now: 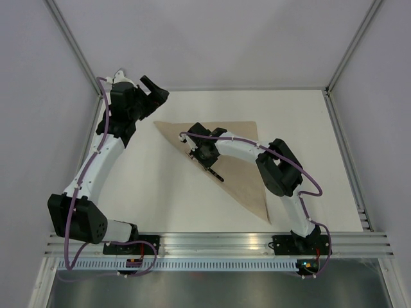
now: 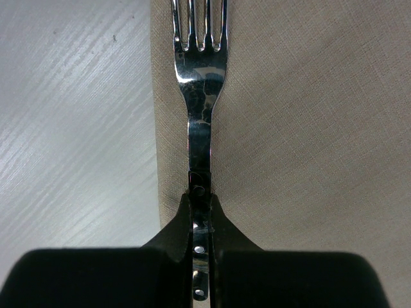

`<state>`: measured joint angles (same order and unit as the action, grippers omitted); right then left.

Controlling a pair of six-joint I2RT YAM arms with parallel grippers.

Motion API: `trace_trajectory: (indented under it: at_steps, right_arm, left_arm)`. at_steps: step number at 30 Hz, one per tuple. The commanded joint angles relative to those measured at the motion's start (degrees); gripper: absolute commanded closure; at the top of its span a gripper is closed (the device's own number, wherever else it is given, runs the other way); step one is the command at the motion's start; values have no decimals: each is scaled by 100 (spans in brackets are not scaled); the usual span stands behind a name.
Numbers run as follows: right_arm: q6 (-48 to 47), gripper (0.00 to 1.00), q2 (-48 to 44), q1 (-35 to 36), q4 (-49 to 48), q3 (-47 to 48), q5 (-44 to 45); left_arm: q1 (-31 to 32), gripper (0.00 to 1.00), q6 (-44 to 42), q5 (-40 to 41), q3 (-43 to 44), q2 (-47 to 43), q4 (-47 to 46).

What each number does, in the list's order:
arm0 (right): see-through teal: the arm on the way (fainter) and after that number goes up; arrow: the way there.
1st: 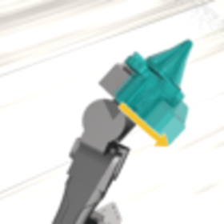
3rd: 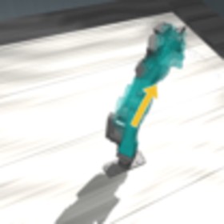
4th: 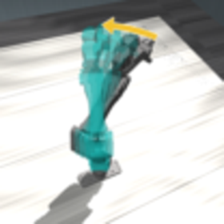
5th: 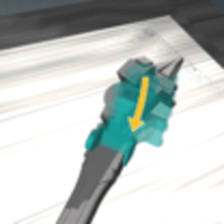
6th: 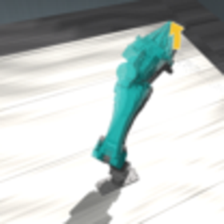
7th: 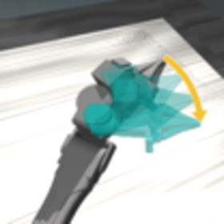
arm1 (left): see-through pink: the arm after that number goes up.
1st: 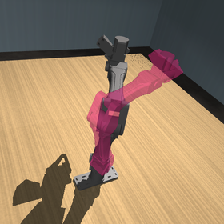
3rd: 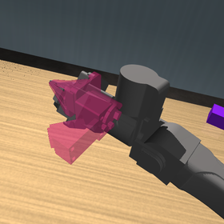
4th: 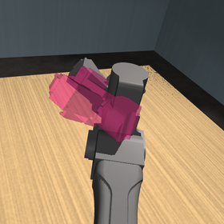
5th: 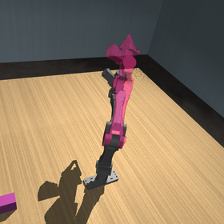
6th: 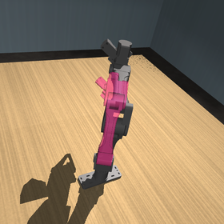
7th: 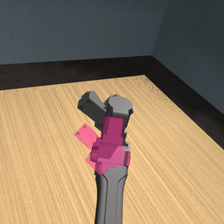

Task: Fold the napkin, place the utensils inside, and roll it up
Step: Place the fork on the napkin.

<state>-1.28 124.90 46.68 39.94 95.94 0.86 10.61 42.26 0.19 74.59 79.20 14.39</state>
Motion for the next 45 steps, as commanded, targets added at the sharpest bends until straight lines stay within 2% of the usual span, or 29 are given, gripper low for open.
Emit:
trace_trajectory:
  at_steps: [1, 11, 16, 27, 33, 40, 45]
  right_arm:
    - [110, 98, 157, 35, 57, 118, 116]
    - [110, 96, 149, 35, 101, 162, 116]
    - [110, 81, 105, 35, 110, 171, 72]
    - [93, 74, -71, 35, 382, 767, 54]
    - [5, 62, -308, 8, 663, 1233, -34]
    - [-109, 62, -703, -229, 699, 1137, -69]
    - [-153, 64, -844, -642, 708, 1093, -499]
  left_arm:
    - [-33, 5, -174, -177, -41, 60, -191]
    - [-68, 5, -131, -221, -41, 157, -253]
    - [-85, 5, -139, -194, -84, 263, -349]
    - [-410, 3, -78, -229, -216, 877, -789]
    - [-841, 3, 27, -676, -576, 1342, -1306]
    - [-1017, 6, 107, -1187, -718, 2212, -1913]
    - [-1026, 11, 300, -1328, -770, 2776, -2230]
